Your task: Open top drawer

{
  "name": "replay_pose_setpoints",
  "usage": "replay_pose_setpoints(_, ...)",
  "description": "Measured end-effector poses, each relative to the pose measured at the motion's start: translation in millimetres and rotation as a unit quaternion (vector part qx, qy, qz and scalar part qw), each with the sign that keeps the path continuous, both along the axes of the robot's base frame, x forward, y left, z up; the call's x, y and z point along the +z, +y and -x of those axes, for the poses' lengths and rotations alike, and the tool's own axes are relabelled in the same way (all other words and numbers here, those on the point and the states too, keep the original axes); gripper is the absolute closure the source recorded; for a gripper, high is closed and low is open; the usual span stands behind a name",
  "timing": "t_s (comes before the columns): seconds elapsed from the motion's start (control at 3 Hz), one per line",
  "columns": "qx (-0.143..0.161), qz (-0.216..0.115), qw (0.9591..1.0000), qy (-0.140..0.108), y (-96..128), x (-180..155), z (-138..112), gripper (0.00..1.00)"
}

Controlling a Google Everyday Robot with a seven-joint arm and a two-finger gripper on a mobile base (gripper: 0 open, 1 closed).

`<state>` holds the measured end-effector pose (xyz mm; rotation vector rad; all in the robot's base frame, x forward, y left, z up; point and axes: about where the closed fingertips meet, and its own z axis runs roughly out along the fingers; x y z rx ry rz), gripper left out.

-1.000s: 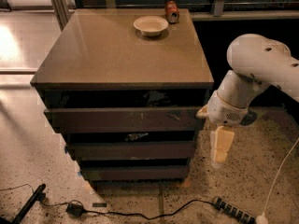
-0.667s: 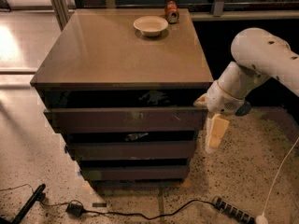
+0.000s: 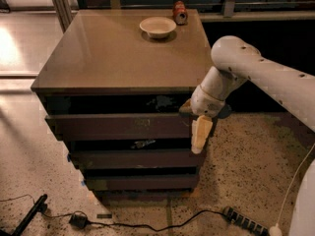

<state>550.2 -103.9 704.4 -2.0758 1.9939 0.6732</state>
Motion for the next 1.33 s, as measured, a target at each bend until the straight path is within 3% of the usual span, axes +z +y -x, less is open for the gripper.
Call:
replay_pose_setpoints(0.33, 0.0, 0.0, 1.0, 0.0, 0.7, -0.4, -0.5, 0.0)
replay_pose_setpoints(0.67, -0.011, -0.016, 0.9995, -0.025, 3.6, 9.0, -9.0, 0.0)
replay_pose_setpoints(1.0, -0.002, -0.021, 0.9995, -0.024, 21.0, 3.0, -31.4, 0.0)
replay_pose_setpoints(1.33, -0.003, -0.022, 0.9994, -0.025, 21.2, 3.6, -32.4, 0.0)
